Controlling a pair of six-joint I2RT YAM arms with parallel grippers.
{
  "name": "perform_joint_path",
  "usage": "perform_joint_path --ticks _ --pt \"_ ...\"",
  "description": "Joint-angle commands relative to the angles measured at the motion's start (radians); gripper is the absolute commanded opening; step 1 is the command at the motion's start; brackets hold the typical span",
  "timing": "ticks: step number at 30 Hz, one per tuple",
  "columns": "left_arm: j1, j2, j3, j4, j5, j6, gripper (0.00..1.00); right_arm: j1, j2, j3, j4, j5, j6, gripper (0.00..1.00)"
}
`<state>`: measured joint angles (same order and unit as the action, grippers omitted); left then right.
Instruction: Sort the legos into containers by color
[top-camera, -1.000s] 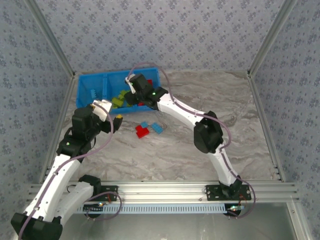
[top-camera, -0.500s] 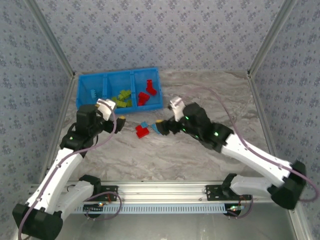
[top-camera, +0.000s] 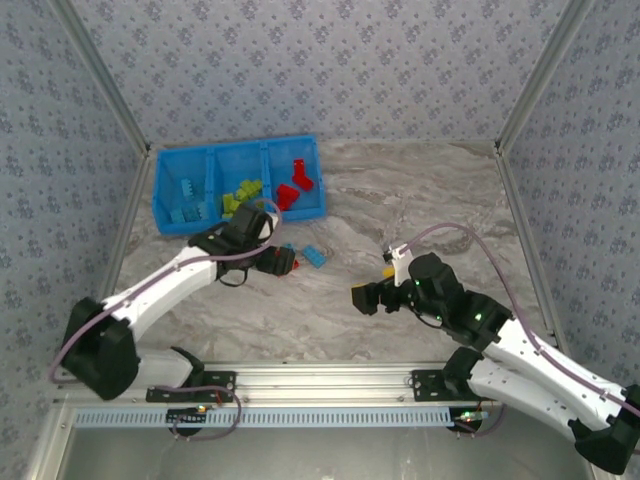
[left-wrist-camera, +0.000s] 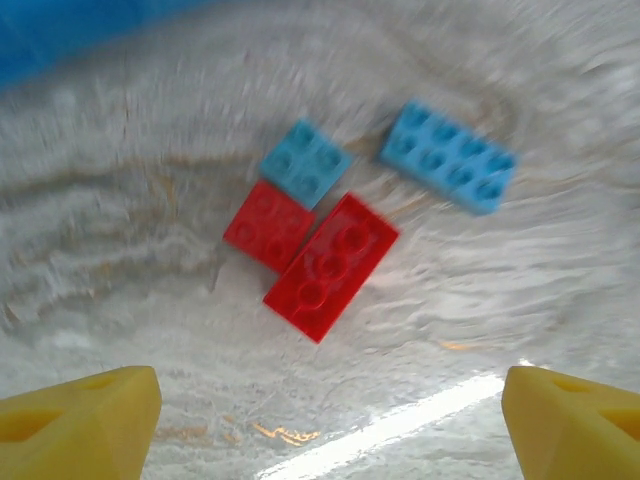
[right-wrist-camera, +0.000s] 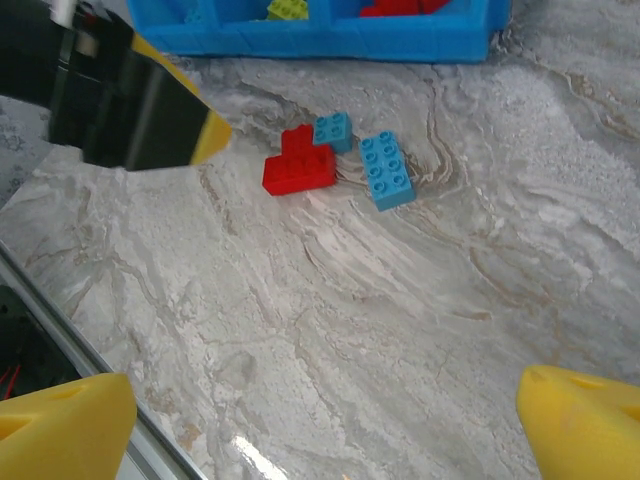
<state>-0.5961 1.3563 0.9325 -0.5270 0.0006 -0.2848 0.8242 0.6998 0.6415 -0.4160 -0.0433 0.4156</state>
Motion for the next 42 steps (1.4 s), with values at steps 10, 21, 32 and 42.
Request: perform_joint_path --ticks 10,21,32,42 --pt "-0.011 0.325 0.065 0.124 -0.034 -0.018 0.66 -0.031 0.034 -0.007 0.038 -0.041 0.043 1.0" --pt "-0.035 0.416 0.073 0.199 0.002 0.053 0.51 -0.042 0.018 -0.032 0.034 -0.035 0.068 1.0" --pt "-0.094 0.398 0.091 0.187 0.041 0.121 0.33 -0.05 0.041 -0.037 0.055 -0.052 0.075 1.0" --pt "-0.12 0.232 0.078 0.224 0.039 0.064 0.29 -0.052 0.011 -0.055 0.047 -0.048 0.088 1.0"
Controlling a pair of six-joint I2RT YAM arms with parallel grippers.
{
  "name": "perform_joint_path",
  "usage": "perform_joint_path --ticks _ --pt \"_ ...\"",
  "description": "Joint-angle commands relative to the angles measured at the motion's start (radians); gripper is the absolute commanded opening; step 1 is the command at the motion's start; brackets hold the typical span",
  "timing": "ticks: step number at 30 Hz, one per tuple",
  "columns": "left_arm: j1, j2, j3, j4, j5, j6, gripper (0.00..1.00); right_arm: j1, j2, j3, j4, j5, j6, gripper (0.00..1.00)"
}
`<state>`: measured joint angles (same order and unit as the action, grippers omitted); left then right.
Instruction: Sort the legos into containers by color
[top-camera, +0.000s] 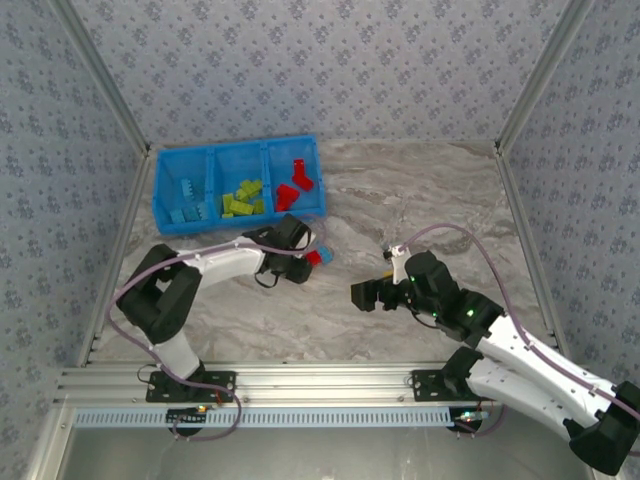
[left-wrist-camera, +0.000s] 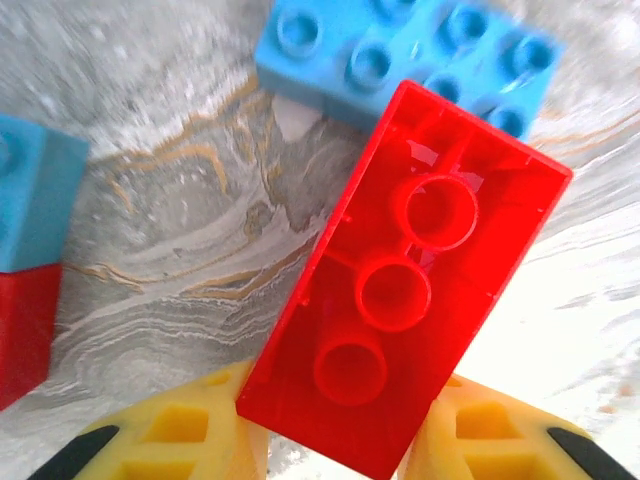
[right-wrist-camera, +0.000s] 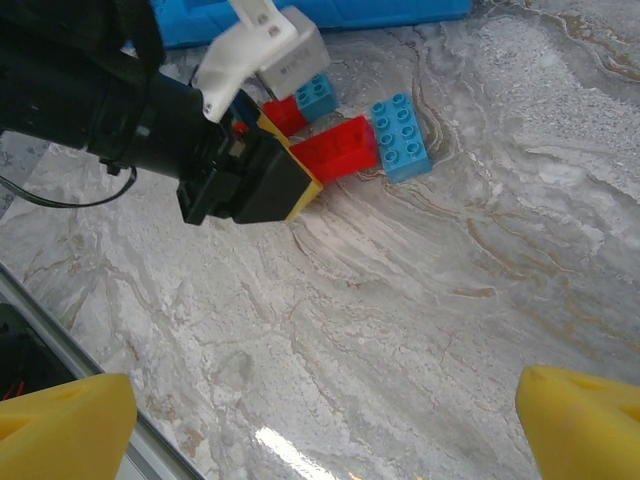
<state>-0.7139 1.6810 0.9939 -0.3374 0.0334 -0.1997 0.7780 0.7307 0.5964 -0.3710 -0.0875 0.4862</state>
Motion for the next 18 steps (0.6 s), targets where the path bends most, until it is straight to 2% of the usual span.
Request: perform_joint_path --ticks 1,4,8,16,18 --pt "-0.002 -0.119 0.019 0.037 -0.01 -0.026 0.29 -0.006 -0.023 -0.01 0.001 -0.002 0.018 1.0" --pt "-0.002 -0.181 0.04 0.046 -0.08 -0.026 0.29 -0.007 -0.028 -0.01 -0.004 -0.002 0.018 1.0" --pt "0.021 -0.167 0.152 0.03 -0.257 -0.001 0.26 -0.01 -0.028 -0.011 -0.003 -0.003 0.018 1.0" --pt "0.176 0.138 0.594 -0.056 -0.262 0.107 0.28 -0.01 -0.06 -0.008 -0.029 -0.012 0.048 1.0" --pt "0.221 0.244 0.748 -0.122 -0.229 0.109 0.32 -0.009 -0.088 -0.008 -0.045 -0.005 0.055 1.0"
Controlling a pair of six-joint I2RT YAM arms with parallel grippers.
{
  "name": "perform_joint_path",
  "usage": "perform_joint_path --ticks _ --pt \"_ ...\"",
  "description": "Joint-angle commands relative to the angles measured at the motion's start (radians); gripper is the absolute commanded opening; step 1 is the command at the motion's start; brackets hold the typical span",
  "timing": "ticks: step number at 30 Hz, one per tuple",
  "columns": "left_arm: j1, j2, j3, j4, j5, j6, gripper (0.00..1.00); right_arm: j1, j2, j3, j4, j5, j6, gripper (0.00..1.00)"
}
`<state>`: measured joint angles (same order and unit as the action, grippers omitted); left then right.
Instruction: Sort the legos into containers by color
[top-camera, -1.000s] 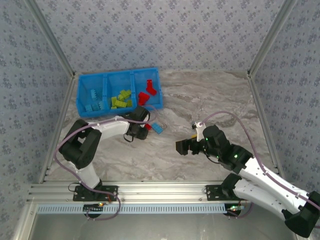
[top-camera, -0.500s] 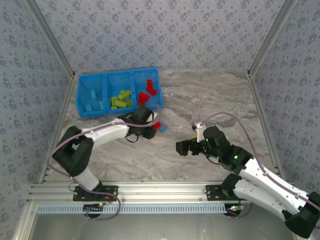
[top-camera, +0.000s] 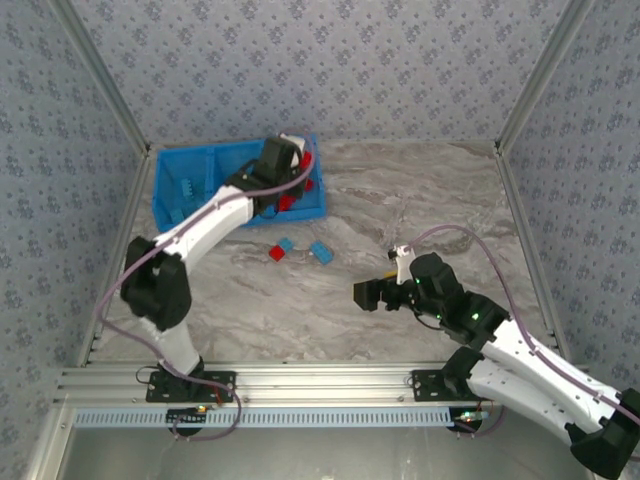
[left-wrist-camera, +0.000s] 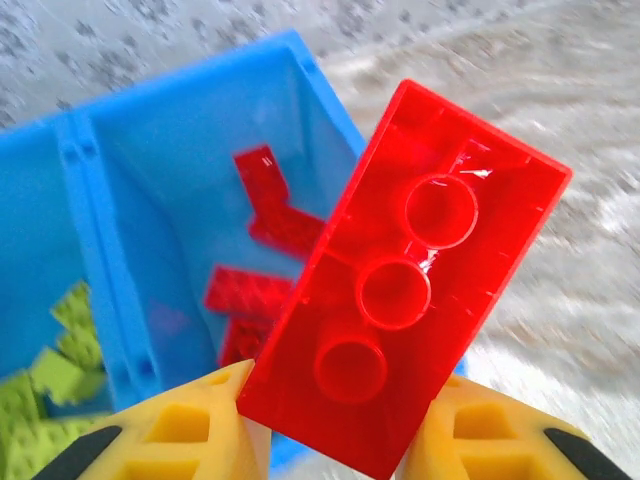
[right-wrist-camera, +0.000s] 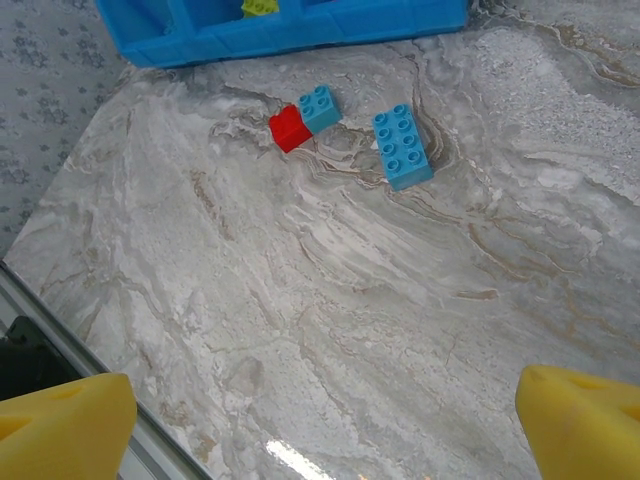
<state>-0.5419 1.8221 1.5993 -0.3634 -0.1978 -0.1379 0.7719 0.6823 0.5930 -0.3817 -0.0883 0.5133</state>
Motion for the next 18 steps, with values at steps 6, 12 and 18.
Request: perform_joint_path --ticks 6,12,18 --pt "0.096 0.269 0.435 -0.21 0.066 0.036 0.5 -0.005 -0.102 -0.004 -0.076 0.021 0.039 1.0" --pt "0.08 0.168 0.394 -0.24 0.109 0.008 0.56 -0.005 -0.098 -0.012 -0.075 0.03 0.044 1.0" --pt "-0.063 -0.238 -0.082 -0.07 0.11 0.053 0.57 -0.003 -0.04 -0.019 -0.04 0.06 0.022 1.0"
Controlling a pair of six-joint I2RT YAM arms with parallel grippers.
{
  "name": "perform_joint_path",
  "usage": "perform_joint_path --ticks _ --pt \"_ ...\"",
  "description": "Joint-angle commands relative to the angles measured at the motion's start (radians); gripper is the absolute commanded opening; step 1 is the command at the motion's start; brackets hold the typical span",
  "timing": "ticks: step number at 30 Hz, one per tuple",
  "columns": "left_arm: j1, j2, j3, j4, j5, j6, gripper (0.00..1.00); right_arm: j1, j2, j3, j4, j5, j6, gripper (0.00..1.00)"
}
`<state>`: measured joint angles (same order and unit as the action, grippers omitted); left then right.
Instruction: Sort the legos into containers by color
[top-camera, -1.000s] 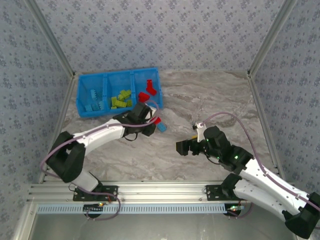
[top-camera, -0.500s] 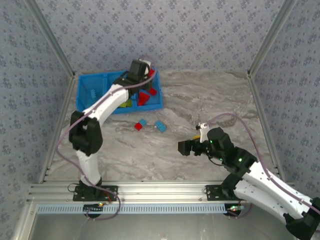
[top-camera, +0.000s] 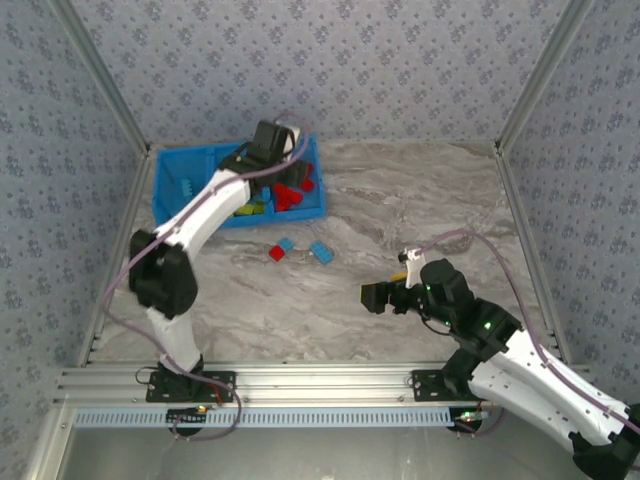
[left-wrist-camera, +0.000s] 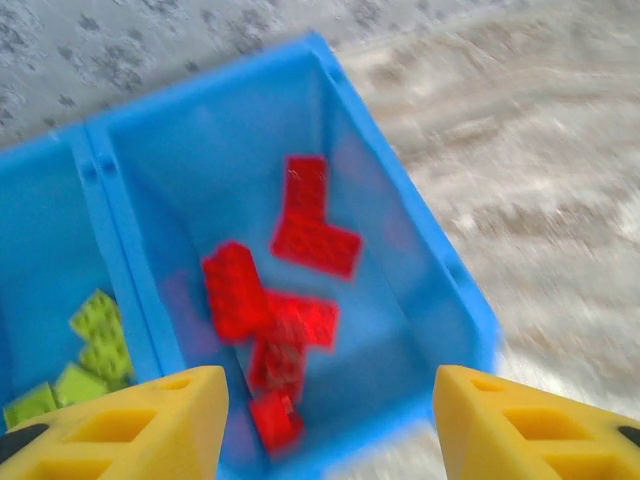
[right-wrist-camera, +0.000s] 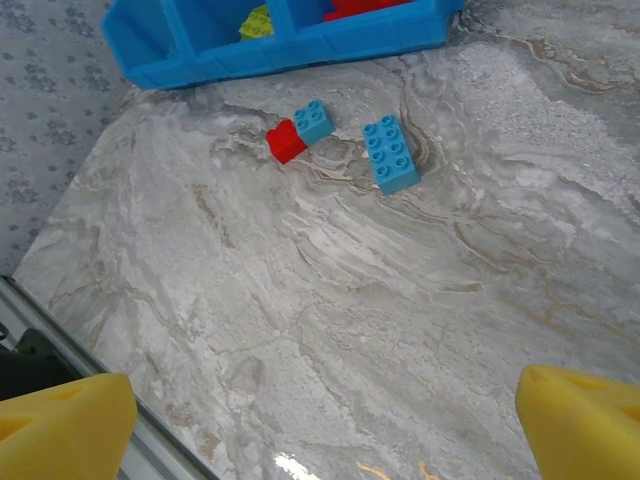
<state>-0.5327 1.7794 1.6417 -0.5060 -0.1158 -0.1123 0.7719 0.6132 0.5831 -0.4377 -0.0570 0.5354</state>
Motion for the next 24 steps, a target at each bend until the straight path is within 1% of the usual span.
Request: perform_joint_path --ticks 1,4,7,9,11,13,16,19,24 --pt "-0.096 -0.267 -0.187 0.087 0.03 0.041 0.57 -0.002 0.051 -0.004 0.026 0.027 -0.007 1.0" --pt "-0.175 -0.476 -0.367 0.087 0.028 0.133 0.58 0.002 0.147 0.02 0.075 -0.002 -0.032 1.0" --pt "-0.275 -0.647 -0.485 -0.005 0.054 0.295 0.62 0.006 0.26 0.042 0.155 -0.036 -0.057 1.0" --pt "-0.333 -0.748 -0.551 -0.09 0.078 0.431 0.67 0.006 0.347 0.064 0.21 -0.049 -0.075 1.0" --pt "-0.351 -0.845 -0.638 -0.141 0.144 0.576 0.73 0.007 0.439 0.09 0.252 -0.05 -0.098 1.0" --pt "-0.358 -0.957 -0.746 -0.152 0.203 0.707 0.77 0.007 0.546 0.138 0.282 -0.045 -0.135 1.0" --pt "-0.359 -1.081 -0.888 -0.09 0.222 0.795 0.84 0.006 0.702 0.227 0.277 0.01 -0.199 1.0" --pt "-0.358 -1.123 -0.956 -0.059 0.2 0.864 0.9 0.001 0.839 0.311 0.261 0.059 -0.245 1.0" --pt "-0.354 -1.1 -0.979 -0.078 0.131 0.883 0.95 -0.005 1.02 0.411 0.274 0.084 -0.289 1.0"
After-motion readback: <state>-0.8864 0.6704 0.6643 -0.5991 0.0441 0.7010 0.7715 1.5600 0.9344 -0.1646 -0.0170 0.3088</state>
